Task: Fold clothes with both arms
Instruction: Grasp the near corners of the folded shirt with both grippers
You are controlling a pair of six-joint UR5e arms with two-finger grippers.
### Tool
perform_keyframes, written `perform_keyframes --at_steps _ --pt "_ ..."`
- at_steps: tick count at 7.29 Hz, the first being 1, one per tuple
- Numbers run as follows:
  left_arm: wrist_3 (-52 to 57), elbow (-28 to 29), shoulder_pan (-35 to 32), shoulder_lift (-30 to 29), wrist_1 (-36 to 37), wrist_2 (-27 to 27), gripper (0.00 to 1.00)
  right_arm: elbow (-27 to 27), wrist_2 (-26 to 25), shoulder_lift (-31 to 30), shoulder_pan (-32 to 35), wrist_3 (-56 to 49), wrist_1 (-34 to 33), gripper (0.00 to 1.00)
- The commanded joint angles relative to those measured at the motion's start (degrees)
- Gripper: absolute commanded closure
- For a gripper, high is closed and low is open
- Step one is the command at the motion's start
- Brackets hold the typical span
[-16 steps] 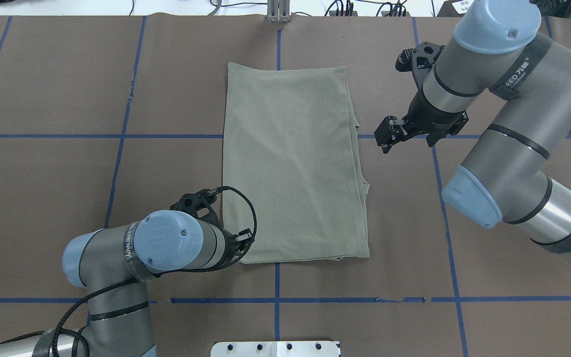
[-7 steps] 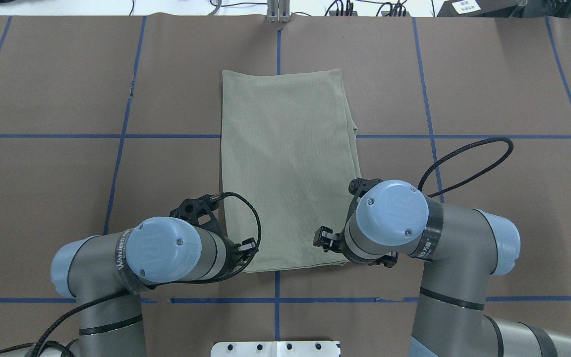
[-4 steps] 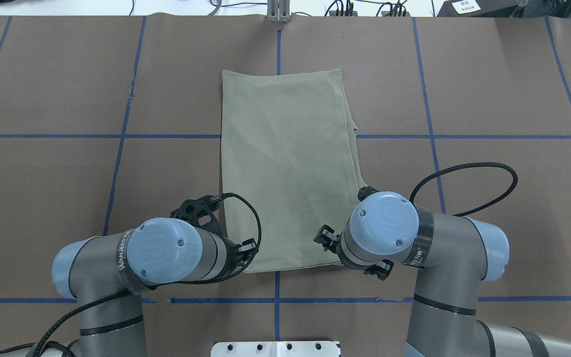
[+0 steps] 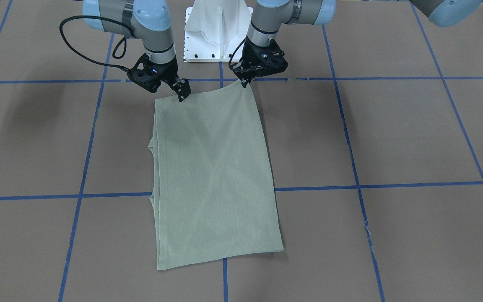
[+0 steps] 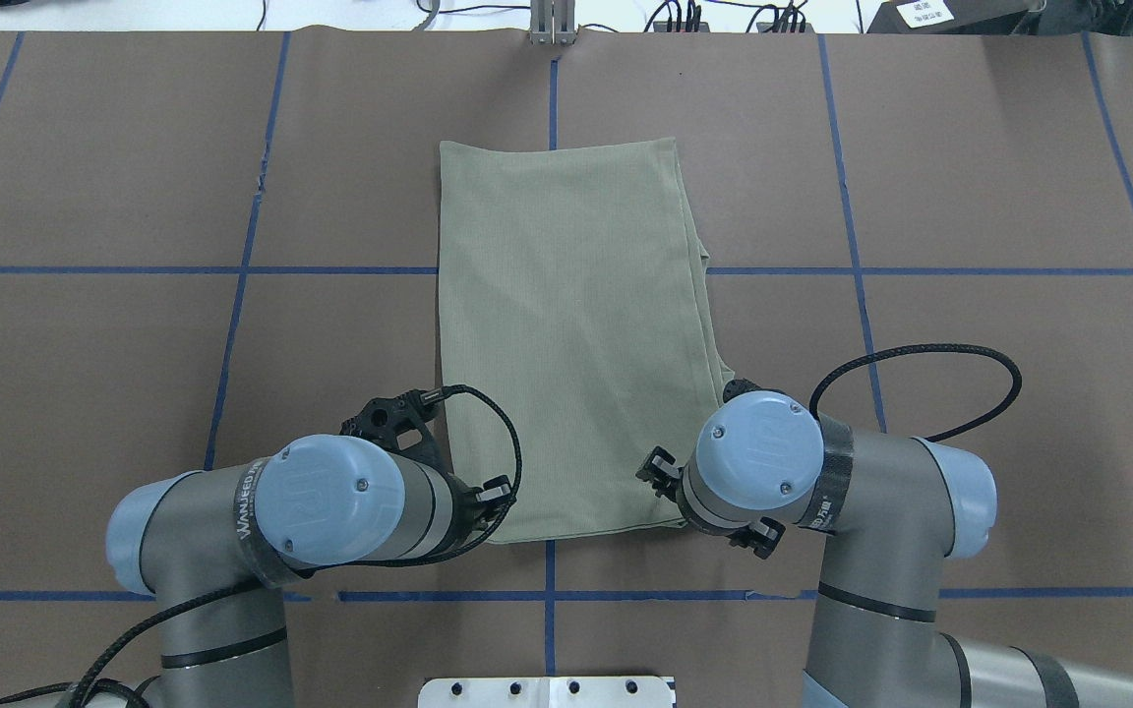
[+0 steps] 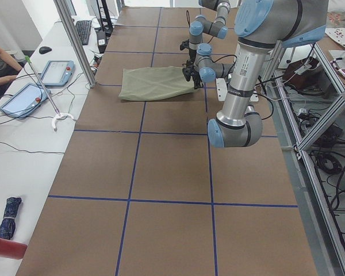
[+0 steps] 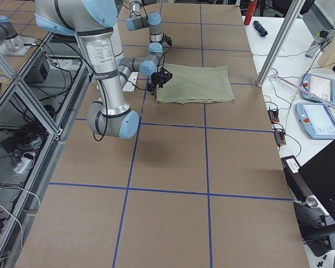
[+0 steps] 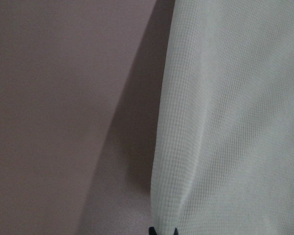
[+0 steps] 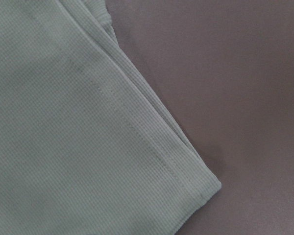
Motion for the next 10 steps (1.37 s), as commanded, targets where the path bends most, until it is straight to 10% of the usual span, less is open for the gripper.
perform_keyframes --at_steps 1,7,8,10 --pt "0.1 0.0 0.0 0.0 0.1 0.0 1.0 -1.0 -0.1 -0.1 -0.5 0.1 0.5 0.0" --pt "0.0 0.0 0.3 0.0 0.0 0.1 1.0 -2.4 -1.0 0.5 -1.6 -0.1 0.5 0.02" --pt "0.0 -0.1 0.3 0.0 0.1 0.1 1.0 -2.4 -0.9 0.5 -1.6 -0.1 0.5 0.32" --pt "0.0 -0.2 0.3 0.0 0.1 0.1 1.0 -2.4 -0.9 0.5 -1.7 -0.2 0.5 0.42"
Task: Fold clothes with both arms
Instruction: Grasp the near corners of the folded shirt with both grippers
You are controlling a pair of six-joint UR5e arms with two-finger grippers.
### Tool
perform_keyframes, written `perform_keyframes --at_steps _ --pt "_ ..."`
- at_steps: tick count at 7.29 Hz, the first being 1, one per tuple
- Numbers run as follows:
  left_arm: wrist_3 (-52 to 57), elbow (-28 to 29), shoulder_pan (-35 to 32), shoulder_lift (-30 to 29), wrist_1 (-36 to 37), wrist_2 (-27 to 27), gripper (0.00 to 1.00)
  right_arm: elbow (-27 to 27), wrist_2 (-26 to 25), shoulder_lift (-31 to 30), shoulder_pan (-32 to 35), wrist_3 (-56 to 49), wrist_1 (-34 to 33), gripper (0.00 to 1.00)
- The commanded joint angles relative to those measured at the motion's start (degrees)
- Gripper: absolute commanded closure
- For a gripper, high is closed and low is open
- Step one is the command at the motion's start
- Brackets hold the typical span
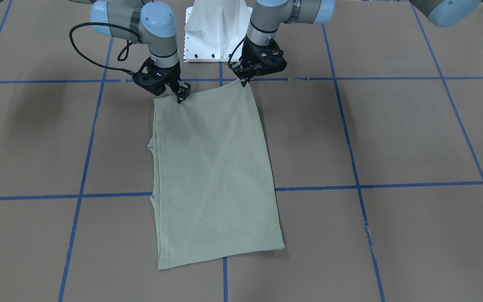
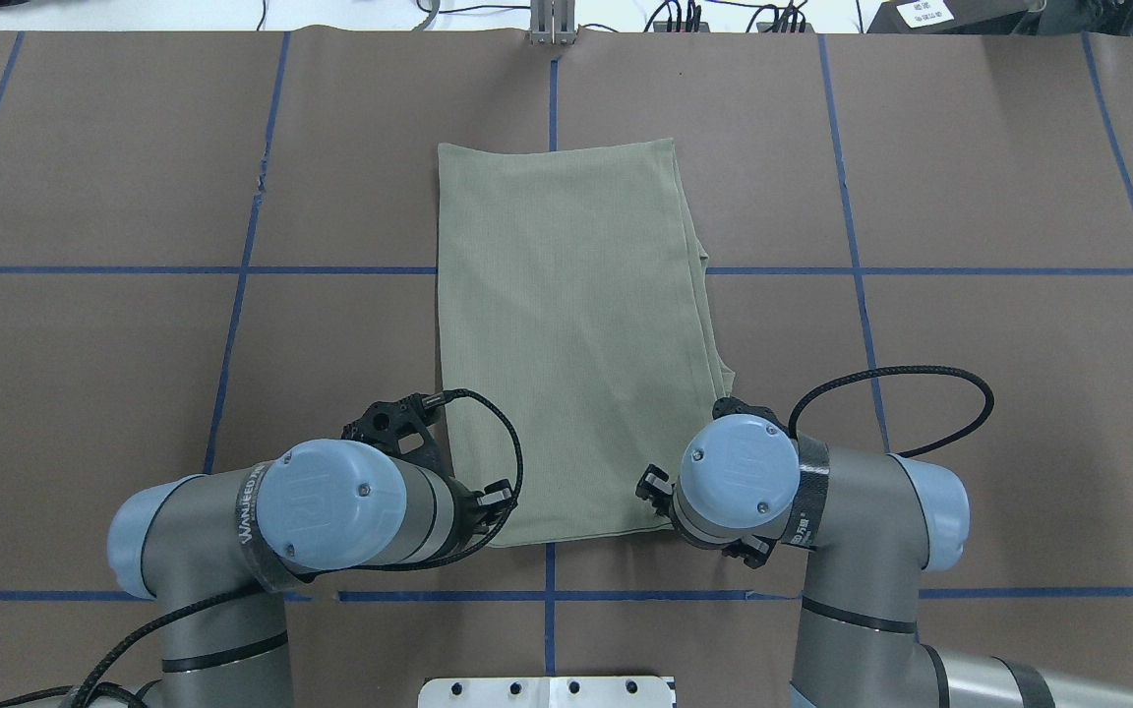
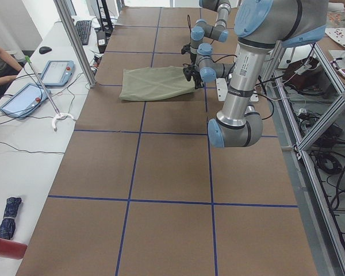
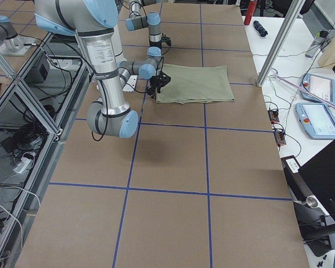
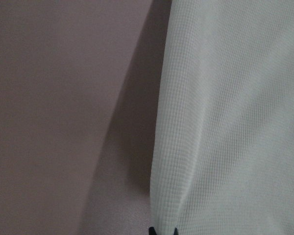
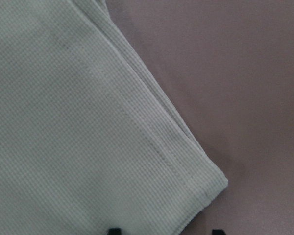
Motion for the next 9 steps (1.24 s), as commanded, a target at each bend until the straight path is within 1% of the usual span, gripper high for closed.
perform_keyframes --at_steps 1,2,4,5,7,9 --pt "0.0 -0.1 0.0 0.0 0.0 0.0 1.0 0.0 0.1 0.0 -0.2 0.0 0.0 0.43" --pt "0.0 -0.1 0.0 0.0 0.1 0.0 1.0 0.0 0.1 0.1 -0.2 0.0 0.0 0.55" --pt "0.0 -0.1 0.1 -0.1 0.1 0.1 1.0 0.2 0.0 0.5 -0.2 0.2 0.1 0.97" --pt "0.0 0.0 0.1 -0.1 0.0 0.1 1.0 0.2 -0.1 1.0 -0.1 0.7 0.1 1.0" --pt "0.0 -0.1 0.1 -0.2 0.0 0.1 1.0 2.1 -0.3 1.1 0.4 1.2 0.1 1.0" --pt "0.0 -0.4 0.1 0.0 0.0 0.1 1.0 2.4 -0.2 1.0 0.9 3.0 0.1 1.0"
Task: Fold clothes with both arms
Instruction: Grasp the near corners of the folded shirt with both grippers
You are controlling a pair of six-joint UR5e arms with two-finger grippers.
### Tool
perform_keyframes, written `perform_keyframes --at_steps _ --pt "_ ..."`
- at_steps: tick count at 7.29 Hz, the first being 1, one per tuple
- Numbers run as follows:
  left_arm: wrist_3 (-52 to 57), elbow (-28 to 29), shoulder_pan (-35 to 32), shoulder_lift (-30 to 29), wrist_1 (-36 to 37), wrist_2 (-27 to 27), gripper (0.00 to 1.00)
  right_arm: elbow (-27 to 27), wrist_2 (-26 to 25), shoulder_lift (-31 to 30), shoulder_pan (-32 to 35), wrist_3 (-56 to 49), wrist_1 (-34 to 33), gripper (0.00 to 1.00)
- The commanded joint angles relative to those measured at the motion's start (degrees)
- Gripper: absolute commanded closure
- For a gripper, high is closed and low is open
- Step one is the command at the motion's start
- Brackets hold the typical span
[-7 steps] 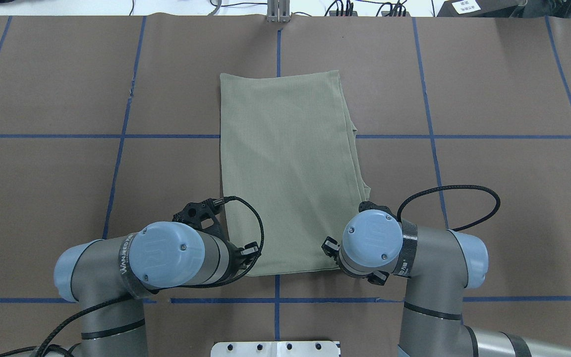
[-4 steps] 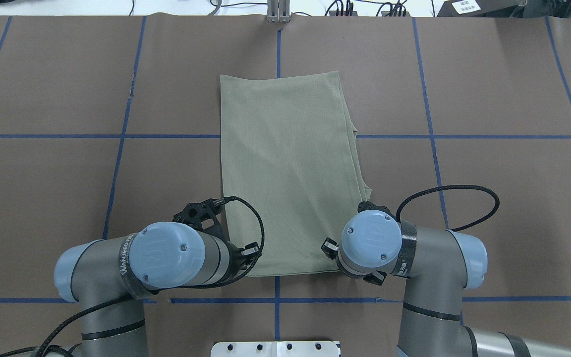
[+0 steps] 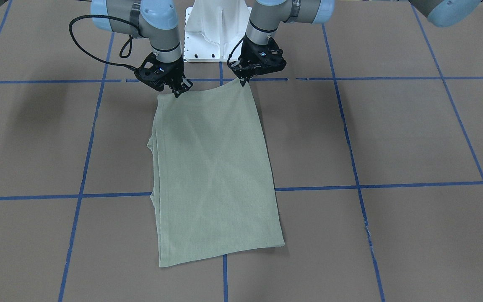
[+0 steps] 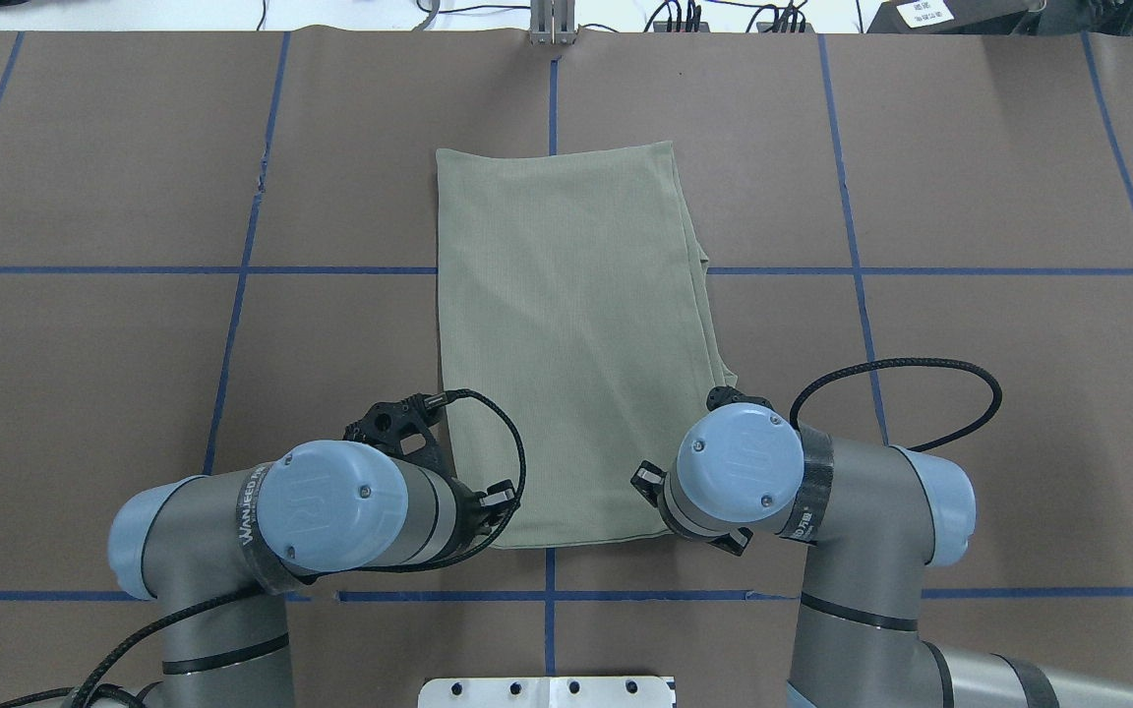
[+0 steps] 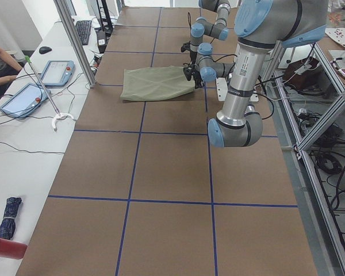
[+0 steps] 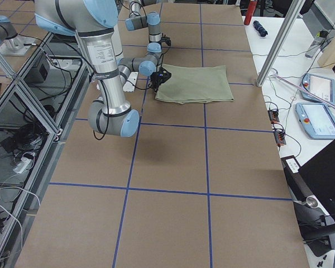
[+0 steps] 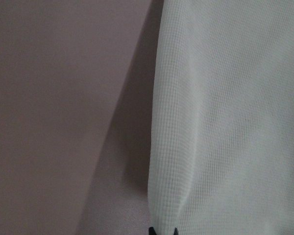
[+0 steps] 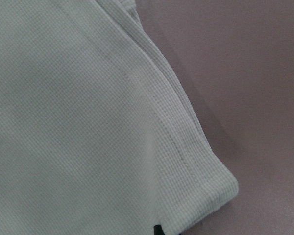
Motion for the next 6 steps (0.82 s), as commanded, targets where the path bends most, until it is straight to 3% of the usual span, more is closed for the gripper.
perform_keyframes --at_steps 1,3,4,6 --pt "0.1 -0.6 0.0 0.6 0.1 0.1 1.0 0.8 0.4 -0.1 0.3 0.5 0.0 1.0" --pt "0.0 -1.3 0.5 1.2 0.3 0.2 1.0 4.6 3.0 -0.8 0.3 0.2 -0.3 1.0" --pt "0.0 -3.3 2.4 1.6 1.0 0.2 1.0 6.9 7.3 -0.8 0.4 0.2 -0.8 1.0" --pt "0.0 -11.9 5.4 2.8 9.8 0.2 1.0 11.9 11.0 -0.8 0.5 0.5 -3.5 1.0"
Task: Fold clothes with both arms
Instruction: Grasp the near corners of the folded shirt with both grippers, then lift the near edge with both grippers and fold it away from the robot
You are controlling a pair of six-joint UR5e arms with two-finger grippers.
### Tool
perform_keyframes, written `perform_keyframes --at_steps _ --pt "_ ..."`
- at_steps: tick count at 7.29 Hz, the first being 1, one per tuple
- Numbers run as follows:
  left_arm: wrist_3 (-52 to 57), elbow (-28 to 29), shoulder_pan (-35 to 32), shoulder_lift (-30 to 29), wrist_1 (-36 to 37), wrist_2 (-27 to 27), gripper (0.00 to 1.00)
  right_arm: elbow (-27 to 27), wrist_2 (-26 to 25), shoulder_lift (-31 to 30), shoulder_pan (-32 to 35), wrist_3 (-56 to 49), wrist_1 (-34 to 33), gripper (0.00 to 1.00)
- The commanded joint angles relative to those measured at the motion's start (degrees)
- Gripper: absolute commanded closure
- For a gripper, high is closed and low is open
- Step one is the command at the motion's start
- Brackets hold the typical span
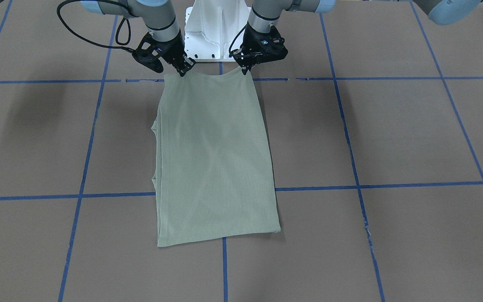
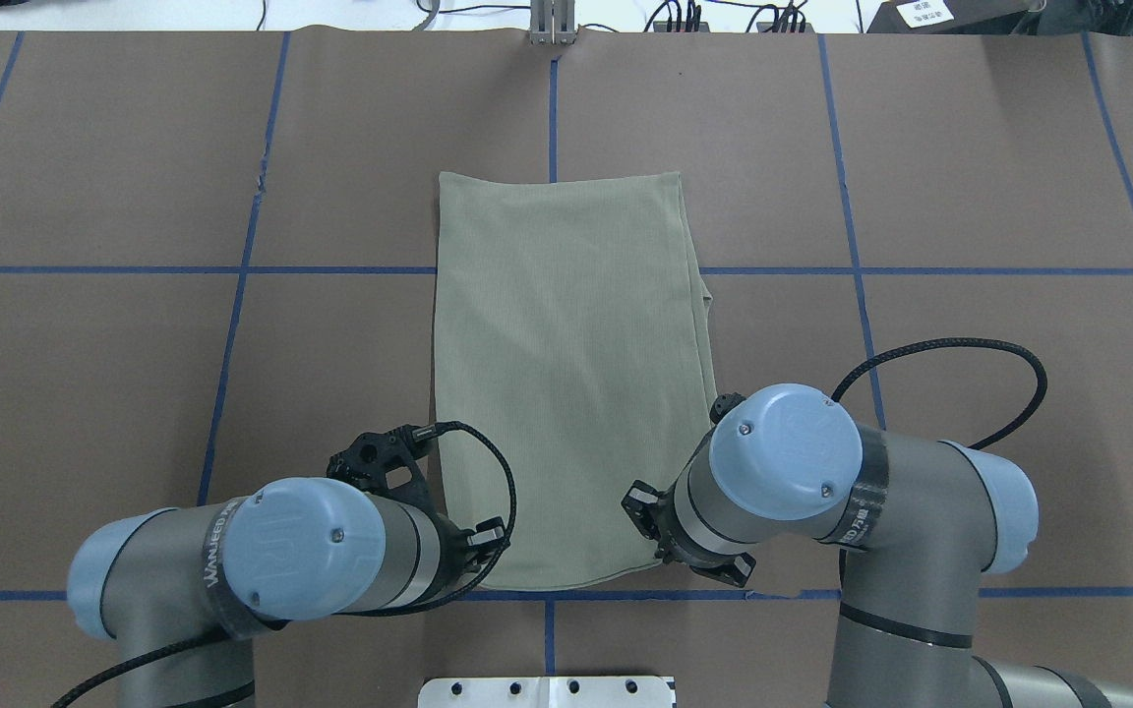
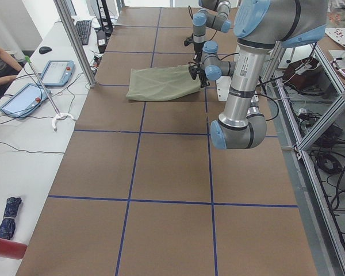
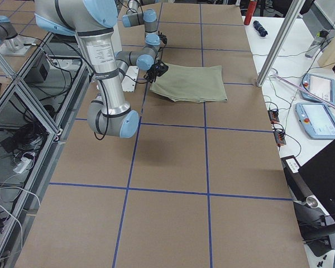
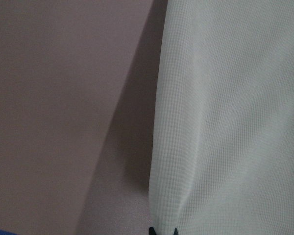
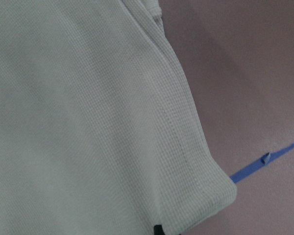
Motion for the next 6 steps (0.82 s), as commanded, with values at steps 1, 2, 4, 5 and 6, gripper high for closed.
perform_keyframes --at_steps 1,2,4,5,6 --pt "0.0 -6.9 2.1 0.4 7.5 -0.1 1.0 4.5 2.3 0.0 0.0 0.1 -2.4 1.0" --pt "0.2 -6.2 2.1 0.1 7.3 -0.2 1.0 3.8 2.3 0.2 0.8 -0.1 -2.5 1.0" --pt "4.2 -5.4 -0.9 -1.1 7.0 -0.2 1.0 2.9 1.4 0.6 6.6 -0.5 -2.3 1.0" --pt "6.6 -4.9 -5.2 -1.9 6.7 -0.3 1.0 1.3 1.4 1.1 9.9 -1.4 -1.6 1.0" --pt "8.5 -2.1 -9.1 -4.4 4.6 -0.5 1.0 -2.4 1.2 3.8 12.8 -3.8 -0.5 1.0"
